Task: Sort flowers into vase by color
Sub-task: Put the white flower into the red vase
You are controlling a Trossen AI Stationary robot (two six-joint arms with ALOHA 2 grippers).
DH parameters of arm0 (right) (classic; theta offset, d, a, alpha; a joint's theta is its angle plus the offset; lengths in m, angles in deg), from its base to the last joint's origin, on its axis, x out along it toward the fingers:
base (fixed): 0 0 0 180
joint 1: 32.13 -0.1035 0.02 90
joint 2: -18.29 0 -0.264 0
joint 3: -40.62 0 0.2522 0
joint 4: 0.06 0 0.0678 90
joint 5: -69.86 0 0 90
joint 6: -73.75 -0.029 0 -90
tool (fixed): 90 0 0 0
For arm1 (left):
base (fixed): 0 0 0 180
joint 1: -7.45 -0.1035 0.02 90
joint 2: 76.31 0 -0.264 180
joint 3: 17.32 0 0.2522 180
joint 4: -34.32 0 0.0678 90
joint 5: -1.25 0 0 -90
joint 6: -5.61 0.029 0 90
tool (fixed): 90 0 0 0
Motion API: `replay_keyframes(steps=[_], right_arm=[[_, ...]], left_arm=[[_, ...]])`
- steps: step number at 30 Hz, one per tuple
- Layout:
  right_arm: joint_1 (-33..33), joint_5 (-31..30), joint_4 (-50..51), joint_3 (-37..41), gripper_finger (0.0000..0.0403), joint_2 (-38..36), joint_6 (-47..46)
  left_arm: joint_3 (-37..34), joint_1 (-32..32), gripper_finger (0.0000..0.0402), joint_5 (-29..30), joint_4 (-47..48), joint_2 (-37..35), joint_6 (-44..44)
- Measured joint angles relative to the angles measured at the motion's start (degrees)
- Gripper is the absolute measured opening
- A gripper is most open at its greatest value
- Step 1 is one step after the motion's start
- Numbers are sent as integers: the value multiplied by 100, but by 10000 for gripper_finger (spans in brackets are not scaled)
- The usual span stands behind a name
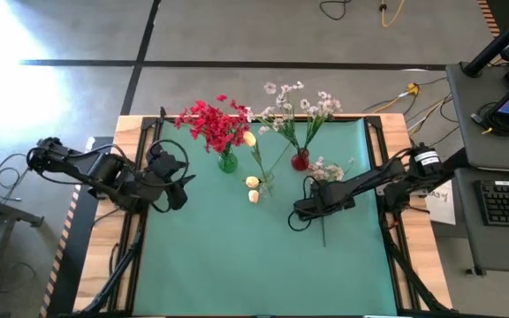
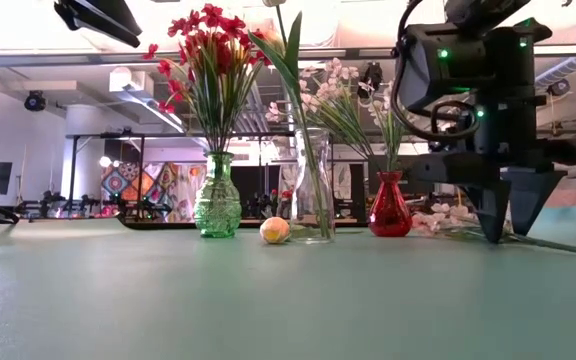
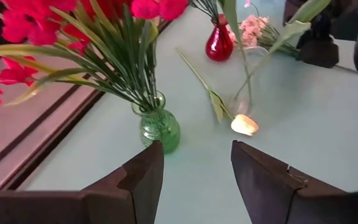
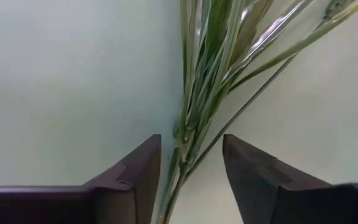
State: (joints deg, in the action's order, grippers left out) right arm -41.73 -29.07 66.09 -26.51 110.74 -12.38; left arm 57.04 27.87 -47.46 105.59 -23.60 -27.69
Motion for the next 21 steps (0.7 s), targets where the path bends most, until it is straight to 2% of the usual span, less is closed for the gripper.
replay_keyframes(steps=[13,21], right_arm=[[-107,278,70,0,24,-137,627],[-532,810,718,-30,18,-727,868]], left_arm=[[0,0,176,171,57,176,39],[0,0,176,173,59,426,97]])
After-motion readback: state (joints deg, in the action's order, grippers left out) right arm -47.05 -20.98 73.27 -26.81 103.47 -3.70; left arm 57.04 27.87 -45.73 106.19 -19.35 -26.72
